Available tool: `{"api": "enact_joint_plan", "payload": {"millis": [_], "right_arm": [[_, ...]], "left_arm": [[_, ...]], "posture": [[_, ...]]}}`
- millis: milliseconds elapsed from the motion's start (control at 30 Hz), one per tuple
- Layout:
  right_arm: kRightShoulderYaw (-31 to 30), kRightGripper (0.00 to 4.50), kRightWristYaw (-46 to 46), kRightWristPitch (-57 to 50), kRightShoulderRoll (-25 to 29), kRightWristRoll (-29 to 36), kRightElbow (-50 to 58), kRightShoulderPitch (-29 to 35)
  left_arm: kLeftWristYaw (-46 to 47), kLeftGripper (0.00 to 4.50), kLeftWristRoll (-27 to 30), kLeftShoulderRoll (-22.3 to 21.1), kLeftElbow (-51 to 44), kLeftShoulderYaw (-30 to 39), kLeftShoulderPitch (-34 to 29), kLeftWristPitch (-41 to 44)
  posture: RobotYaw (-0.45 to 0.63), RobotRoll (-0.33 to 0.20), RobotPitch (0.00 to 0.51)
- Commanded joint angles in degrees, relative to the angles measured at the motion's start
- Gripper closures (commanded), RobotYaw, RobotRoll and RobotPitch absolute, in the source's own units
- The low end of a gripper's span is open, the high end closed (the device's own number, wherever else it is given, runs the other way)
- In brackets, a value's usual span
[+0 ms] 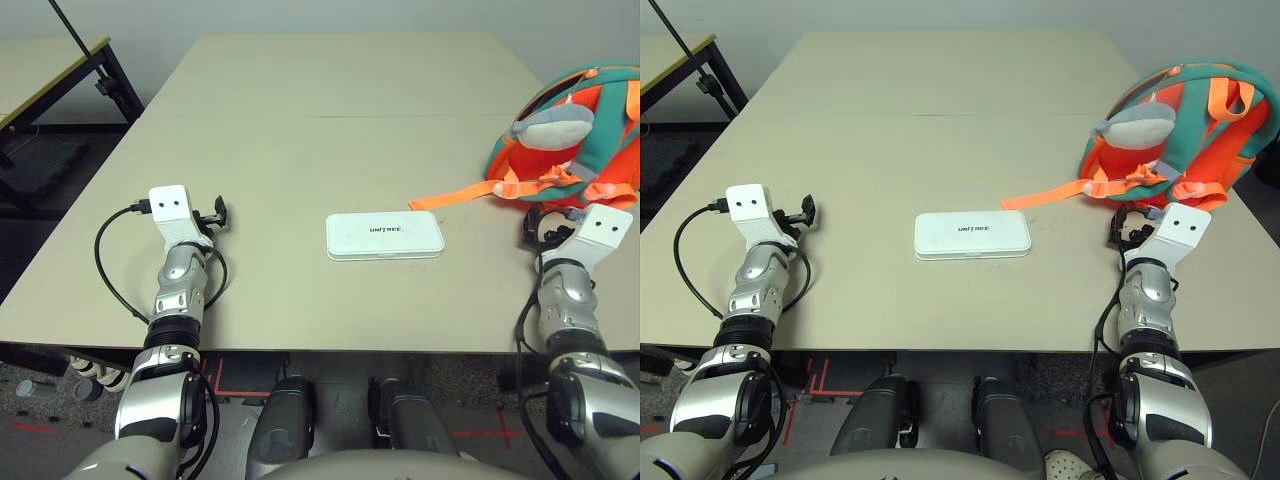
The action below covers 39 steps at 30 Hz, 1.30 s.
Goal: Put the pencil case into the backpack and zip it.
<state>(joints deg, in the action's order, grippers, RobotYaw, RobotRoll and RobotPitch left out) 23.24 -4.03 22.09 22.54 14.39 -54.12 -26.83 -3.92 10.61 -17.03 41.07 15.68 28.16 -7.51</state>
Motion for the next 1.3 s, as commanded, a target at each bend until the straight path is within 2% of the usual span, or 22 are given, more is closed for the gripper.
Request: {"api": "enact_joint_plan", "payload": {"millis": [33,167,333,433,533,633,733,800,967,1133,1300], "right_arm": [[0.39,0.01,0.07,-0.36,0.40,0.03,0.61,0.71],[-0.36,0.01,-1.32,-1.03,0.82,-0.22,5.55,3.10],[-3.63,0.01,-8.66,-8.56,2.30,1.00,25.20,12.61],[-4.77,0.01,-13.69,-16.63,3.88,4.33,38.26,18.13],[-6.34,0.01,-18.06,-24.63,6.10,7.18,48.45,20.85],[-9.48,0.59,-23.44,-30.79,8.98,8.46,55.42,21.18],[-13.71,1.71,-28.01,-33.94,11.77,6.47,57.91,19.89],[-16.39,2.53,-30.27,-34.12,13.32,4.05,57.67,18.88],[-21.11,4.47,-34.65,-31.28,14.30,-0.91,50.49,12.33],[-23.87,4.47,-38.88,-26.67,15.01,-5.27,41.71,6.38],[-26.10,4.47,-41.91,-21.35,15.28,-8.99,32.80,0.71]], "left_arm": [[-0.26,0.00,-0.58,-0.09,0.39,-0.19,0.24,-0.25],[-2.79,0.00,0.34,-0.34,-0.84,-0.59,1.14,0.87],[-12.18,0.00,5.14,-2.18,-6.30,-0.65,3.24,7.71],[-20.38,0.00,9.13,-4.18,-11.62,-1.63,3.95,15.02],[-27.34,0.00,13.83,-6.66,-17.46,-2.60,4.40,25.77],[-32.98,0.00,18.89,-9.08,-22.42,-3.65,5.63,37.68],[-36.62,0.00,24.21,-10.64,-23.65,-3.42,7.86,48.99],[-38.38,0.00,26.15,-11.42,-24.24,-3.42,8.81,53.48],[-42.08,0.00,31.39,-14.06,-24.27,-5.11,11.59,69.99],[-48.75,0.00,34.80,-16.73,-22.59,-8.01,14.01,80.83],[-60.12,0.00,31.38,-21.11,-19.58,-20.80,14.90,82.24]], "posture": [[0.14,0.000,0.097],[0.12,0.000,0.094],[0.10,0.000,0.097],[0.09,0.000,0.099],[0.07,0.000,0.106],[0.07,0.000,0.111],[0.07,0.000,0.110],[0.08,0.000,0.108],[0.09,0.000,0.096],[0.10,0.000,0.083],[0.11,0.000,0.069]]}}
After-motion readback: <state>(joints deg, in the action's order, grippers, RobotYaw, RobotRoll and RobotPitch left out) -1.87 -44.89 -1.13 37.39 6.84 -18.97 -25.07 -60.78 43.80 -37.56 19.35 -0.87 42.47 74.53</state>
